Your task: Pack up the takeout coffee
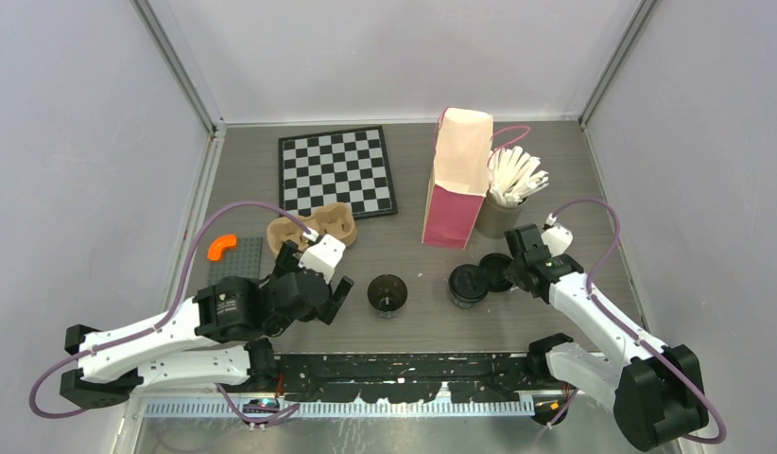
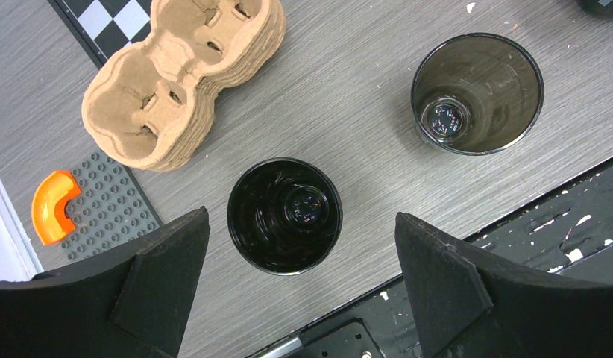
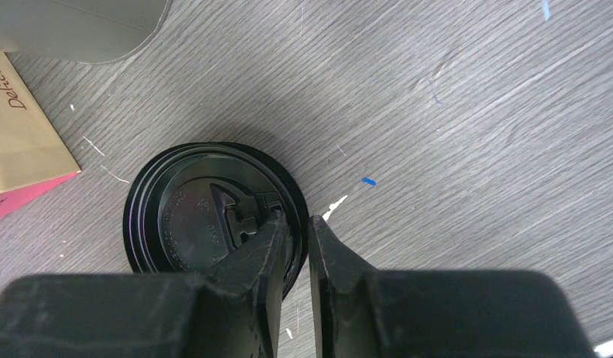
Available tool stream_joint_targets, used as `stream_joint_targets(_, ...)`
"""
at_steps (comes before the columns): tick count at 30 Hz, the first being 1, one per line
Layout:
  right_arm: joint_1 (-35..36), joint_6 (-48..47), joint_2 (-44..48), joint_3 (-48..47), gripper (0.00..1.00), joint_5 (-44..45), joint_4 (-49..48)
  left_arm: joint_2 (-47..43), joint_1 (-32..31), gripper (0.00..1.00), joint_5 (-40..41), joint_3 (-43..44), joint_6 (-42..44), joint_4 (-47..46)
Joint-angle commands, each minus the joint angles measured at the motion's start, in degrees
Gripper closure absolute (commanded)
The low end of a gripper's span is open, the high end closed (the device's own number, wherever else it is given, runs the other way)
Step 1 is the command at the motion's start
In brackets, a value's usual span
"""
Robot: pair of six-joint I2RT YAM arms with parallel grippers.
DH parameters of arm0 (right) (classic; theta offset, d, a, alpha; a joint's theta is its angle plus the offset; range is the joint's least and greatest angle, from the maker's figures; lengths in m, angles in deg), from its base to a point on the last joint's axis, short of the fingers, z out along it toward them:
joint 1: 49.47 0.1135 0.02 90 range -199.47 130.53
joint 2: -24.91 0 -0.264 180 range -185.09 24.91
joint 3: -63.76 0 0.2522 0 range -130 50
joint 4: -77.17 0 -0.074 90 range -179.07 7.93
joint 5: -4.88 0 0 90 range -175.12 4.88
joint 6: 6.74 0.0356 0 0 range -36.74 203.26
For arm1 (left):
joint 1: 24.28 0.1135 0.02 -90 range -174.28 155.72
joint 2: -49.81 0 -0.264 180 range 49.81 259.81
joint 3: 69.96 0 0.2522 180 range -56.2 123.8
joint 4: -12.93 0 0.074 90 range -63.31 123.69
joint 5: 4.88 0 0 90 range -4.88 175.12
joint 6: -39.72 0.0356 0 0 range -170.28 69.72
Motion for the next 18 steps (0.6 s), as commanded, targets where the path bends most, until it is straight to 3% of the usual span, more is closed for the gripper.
stream_joint_targets(1, -0.36, 0.7, -0.1, -0.13, 0.79, 1.61, -1.81, -0.45, -0.25, 0.04, 0.83, 0.03, 0.4, -1.72)
stream_joint_targets(8, -0.4, -0.37, 0.87, -0.01, 0.99, 1.06, -2.41, -0.43, -0.28, 0.04, 0.82, 0.04, 0.41, -1.63)
stream_joint_targets(18, -0.4, -0.99, 4.65, -3.08, 1.0, 0.81, 1.89, -0.57, -0.27, 0.04, 0.65, 0.03, 0.58, -1.93)
